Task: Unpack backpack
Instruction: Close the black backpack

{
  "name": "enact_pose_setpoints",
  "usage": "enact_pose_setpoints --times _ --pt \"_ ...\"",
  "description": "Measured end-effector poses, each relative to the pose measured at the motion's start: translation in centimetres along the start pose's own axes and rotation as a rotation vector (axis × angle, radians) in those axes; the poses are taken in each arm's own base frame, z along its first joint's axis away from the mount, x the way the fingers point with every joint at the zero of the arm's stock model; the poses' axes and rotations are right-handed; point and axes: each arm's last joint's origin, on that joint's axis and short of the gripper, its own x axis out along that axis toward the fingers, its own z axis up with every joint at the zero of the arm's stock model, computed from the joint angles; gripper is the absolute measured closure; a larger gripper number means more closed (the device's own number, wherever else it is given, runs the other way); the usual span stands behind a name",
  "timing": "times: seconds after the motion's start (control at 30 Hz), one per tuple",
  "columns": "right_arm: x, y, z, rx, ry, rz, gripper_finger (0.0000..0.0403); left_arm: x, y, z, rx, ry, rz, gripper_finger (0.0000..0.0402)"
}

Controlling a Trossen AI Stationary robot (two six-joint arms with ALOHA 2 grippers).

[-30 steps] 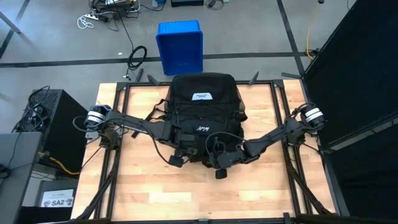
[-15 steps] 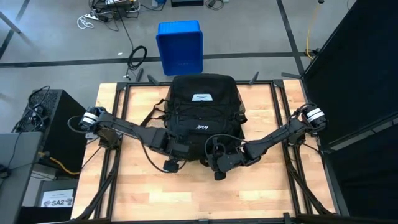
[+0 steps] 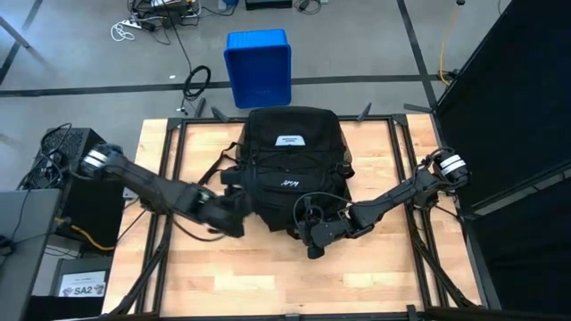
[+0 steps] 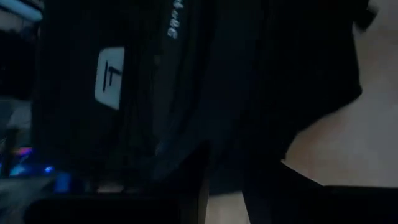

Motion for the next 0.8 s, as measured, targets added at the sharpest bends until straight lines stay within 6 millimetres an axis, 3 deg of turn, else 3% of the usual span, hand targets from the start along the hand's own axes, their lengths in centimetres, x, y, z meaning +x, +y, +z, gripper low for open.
enact_pose_setpoints --times 0.13,0.27,0.47,0.8 --pt "0.0 0.0 0.0 0.002 0.0 0.005 0.0403 1.0 0.5 -4.3 -0.197 -0.25 -0.018 0.0344" --pt "0.0 0.0 0.0 0.004 0.001 0.009 0.0403 2.2 -0.3 -6.8 -0.287 -0.457 -0.109 0.0341" --pt "0.0 0.0 0.0 0.009 0.003 0.011 0.0403 3.0 -2.4 -7.6 -0.049 -0.474 -0.179 0.0303" --pt "0.0 -0.1 0.0 0.018 -0.002 0.008 0.0403 4.0 -3.7 -6.5 0.089 -0.375 -0.119 0.0172"
